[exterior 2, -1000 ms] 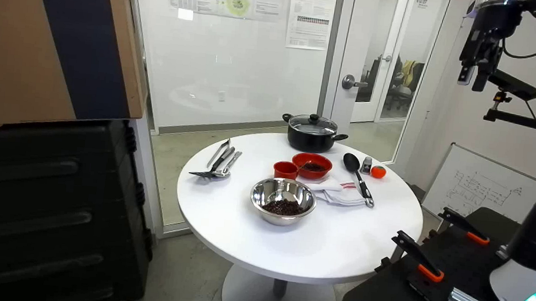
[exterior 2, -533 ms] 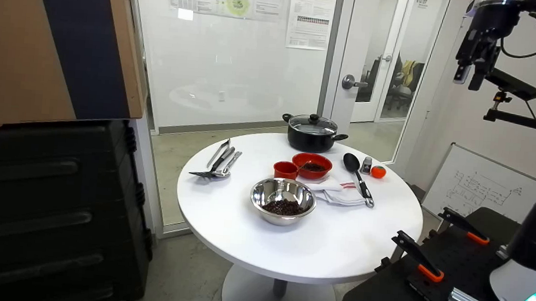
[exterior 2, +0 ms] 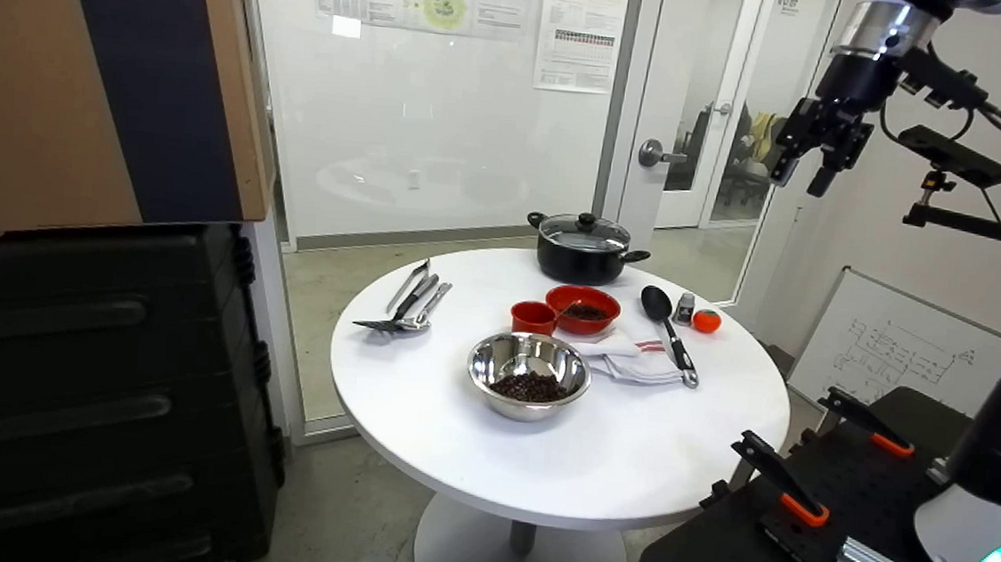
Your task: Move the cloth to the right
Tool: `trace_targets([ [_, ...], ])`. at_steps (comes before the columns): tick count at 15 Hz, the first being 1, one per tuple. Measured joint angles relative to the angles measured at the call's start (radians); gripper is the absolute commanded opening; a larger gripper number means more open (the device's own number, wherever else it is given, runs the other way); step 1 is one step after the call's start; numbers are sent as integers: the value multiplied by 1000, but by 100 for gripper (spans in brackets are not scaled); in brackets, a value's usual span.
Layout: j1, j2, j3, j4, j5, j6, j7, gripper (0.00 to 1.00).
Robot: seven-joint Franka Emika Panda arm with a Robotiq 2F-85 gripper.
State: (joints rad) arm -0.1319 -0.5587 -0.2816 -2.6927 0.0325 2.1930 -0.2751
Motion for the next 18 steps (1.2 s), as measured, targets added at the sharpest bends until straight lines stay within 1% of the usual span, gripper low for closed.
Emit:
trace_targets([
  [3, 25, 83, 20, -28, 53, 101, 35, 100],
  [7, 76, 214, 21, -30, 165, 234, 36, 100],
  [11, 90, 362, 30, -10, 254, 393, 43, 100],
  [12, 89, 403, 33, 2, 264, 413, 56, 100],
  [15, 79, 500, 46, 43, 267, 415, 108, 100],
  [18, 75, 526, 51, 62, 267, 414, 120, 100],
])
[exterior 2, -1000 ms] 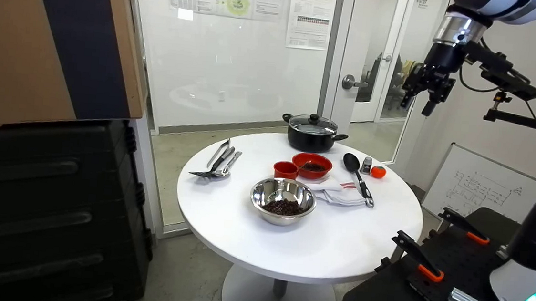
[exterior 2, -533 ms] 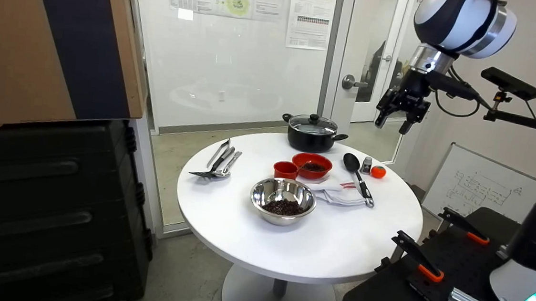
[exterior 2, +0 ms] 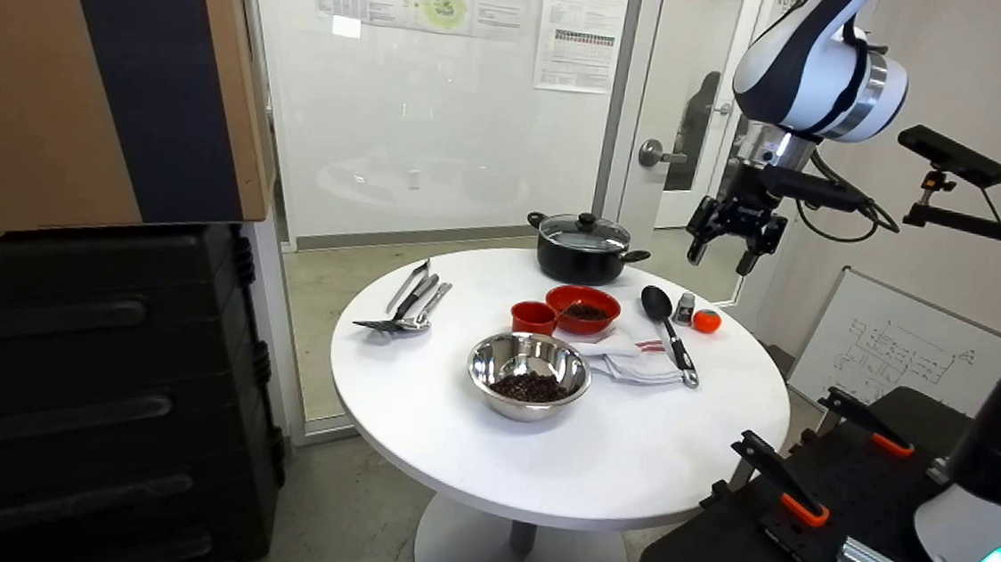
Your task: Move the cloth to the right
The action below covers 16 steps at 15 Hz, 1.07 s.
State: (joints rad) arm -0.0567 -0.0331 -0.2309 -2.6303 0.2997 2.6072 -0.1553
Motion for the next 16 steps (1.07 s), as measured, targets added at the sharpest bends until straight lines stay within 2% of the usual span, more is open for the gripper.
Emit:
trace_targets([
  [6, -14, 28, 29, -3, -4, 3, 7, 100],
  [10, -14, 154, 72, 22, -6, 47, 87, 100],
  [16, -18, 373, 121, 166, -1, 119, 227, 100],
])
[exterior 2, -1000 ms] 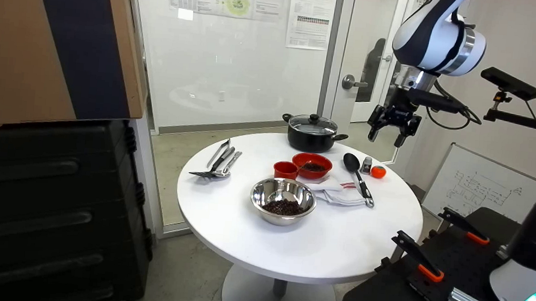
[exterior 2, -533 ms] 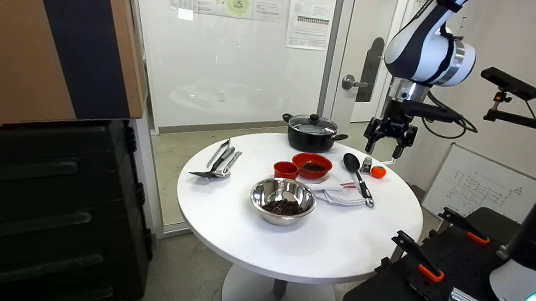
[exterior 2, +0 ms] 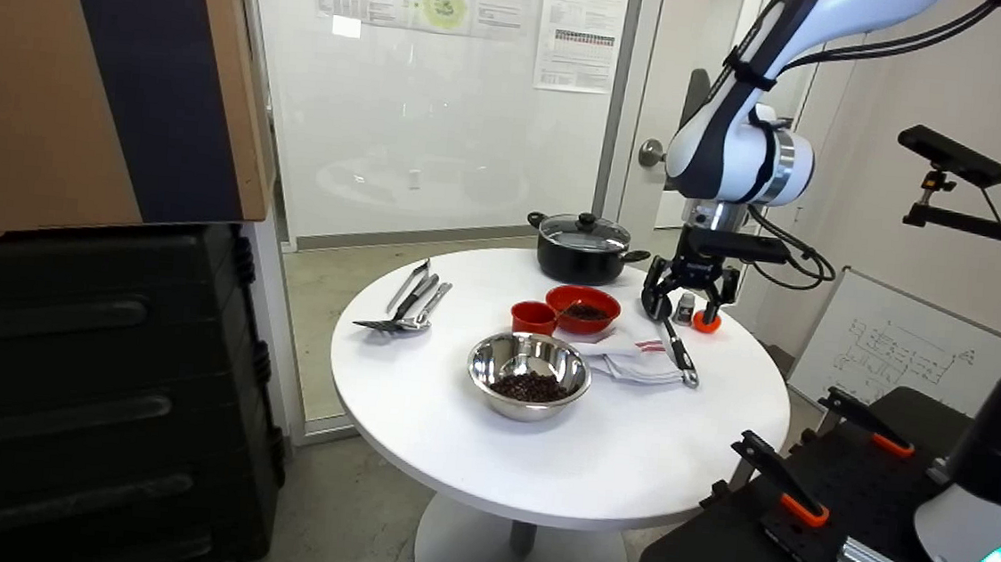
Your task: Move the cloth to the right
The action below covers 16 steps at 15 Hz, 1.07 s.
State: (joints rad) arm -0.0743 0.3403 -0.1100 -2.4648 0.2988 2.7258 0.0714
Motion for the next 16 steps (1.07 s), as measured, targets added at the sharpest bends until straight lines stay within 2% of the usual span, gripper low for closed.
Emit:
trace_targets([
  [10, 0, 301, 15, 286, -1, 1, 170, 100],
  [16, 7, 412, 46, 421, 1, 4, 233, 100],
])
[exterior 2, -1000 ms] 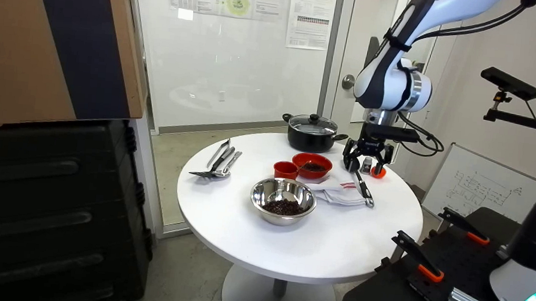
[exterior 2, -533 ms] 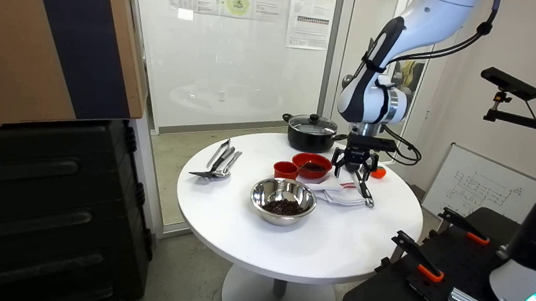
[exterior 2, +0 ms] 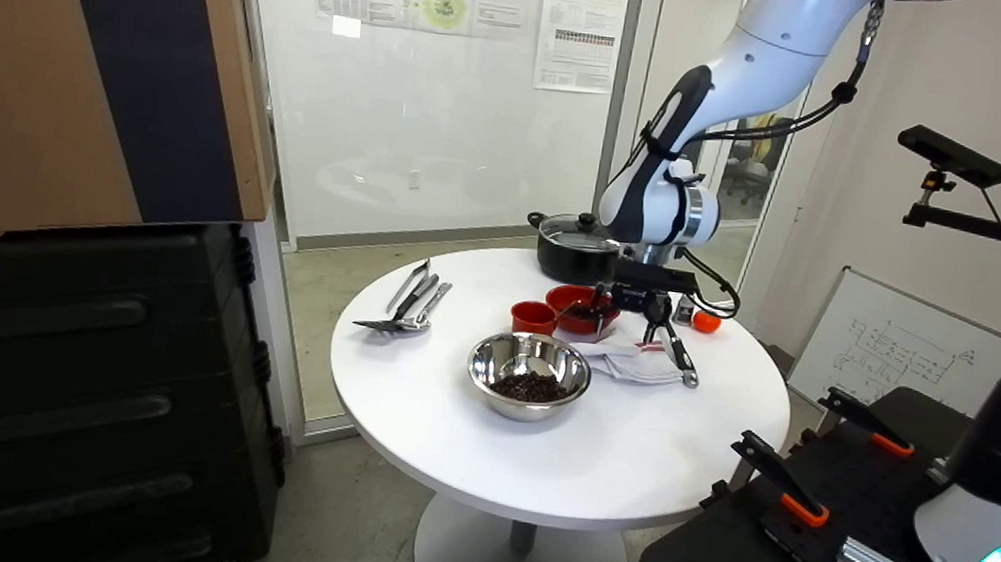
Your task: Move the cloth to the right
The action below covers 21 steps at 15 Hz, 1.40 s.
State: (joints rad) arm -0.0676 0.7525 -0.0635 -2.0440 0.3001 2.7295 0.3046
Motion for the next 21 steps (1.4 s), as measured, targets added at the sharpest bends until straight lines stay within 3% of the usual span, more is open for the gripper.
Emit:
trace_targets([
  [10, 37, 100, -12, 86, -1, 0, 70, 100],
  [11, 37, 100, -15, 86, -1, 0, 71, 94],
  [12, 36, 100, -17, 86, -1, 0, 72, 74],
  [21, 37, 106, -27, 80, 0, 0, 87, 7],
])
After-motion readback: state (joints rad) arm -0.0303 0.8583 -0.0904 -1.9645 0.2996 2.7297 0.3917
